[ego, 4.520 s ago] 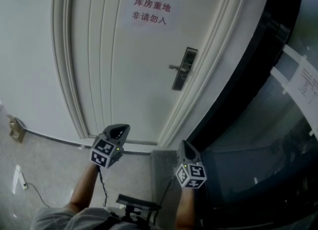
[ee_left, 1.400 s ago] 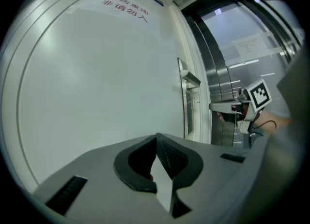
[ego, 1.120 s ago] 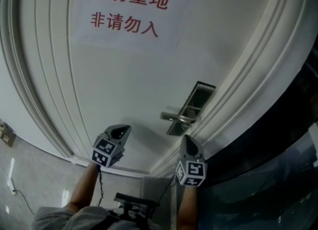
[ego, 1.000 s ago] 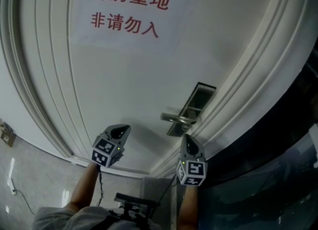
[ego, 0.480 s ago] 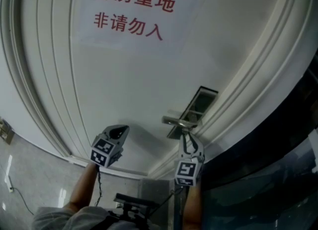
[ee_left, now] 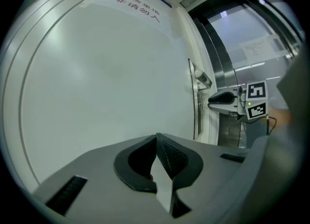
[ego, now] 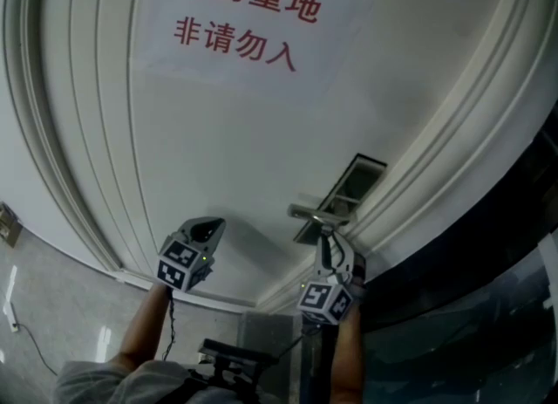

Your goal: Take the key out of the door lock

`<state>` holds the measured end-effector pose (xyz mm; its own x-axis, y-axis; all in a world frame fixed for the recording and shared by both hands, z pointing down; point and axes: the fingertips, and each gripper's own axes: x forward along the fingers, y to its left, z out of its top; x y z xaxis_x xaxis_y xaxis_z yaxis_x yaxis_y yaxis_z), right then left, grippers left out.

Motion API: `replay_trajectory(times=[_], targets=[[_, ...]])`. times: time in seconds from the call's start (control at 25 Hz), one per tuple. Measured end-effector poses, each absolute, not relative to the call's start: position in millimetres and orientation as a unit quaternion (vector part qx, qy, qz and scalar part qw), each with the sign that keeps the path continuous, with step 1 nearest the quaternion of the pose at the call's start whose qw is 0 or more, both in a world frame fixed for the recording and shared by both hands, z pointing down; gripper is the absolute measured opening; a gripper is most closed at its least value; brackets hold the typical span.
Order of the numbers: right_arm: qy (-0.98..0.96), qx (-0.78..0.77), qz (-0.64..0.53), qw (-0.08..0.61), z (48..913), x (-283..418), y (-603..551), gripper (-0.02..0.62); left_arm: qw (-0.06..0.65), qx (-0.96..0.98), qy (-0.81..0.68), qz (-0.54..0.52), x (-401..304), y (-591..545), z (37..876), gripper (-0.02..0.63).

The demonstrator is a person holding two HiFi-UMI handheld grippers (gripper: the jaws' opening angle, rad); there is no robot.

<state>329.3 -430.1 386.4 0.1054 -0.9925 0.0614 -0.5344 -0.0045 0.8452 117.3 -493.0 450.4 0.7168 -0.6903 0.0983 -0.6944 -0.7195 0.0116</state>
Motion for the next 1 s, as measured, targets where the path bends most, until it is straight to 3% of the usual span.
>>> replay_trajectory(times=[0.32,1.0], targets=[[-0.539,0.604,-0.362,0.462,397,329,-439,0.097,0.027,0.924,-0.379,0.042,110,-496,453,-0.008],[-0.466,0.567,-0.421,0.533,401,333,-450,0.097,0.036,0.921,-0.386,0.042,102,-501,458,-0.008]])
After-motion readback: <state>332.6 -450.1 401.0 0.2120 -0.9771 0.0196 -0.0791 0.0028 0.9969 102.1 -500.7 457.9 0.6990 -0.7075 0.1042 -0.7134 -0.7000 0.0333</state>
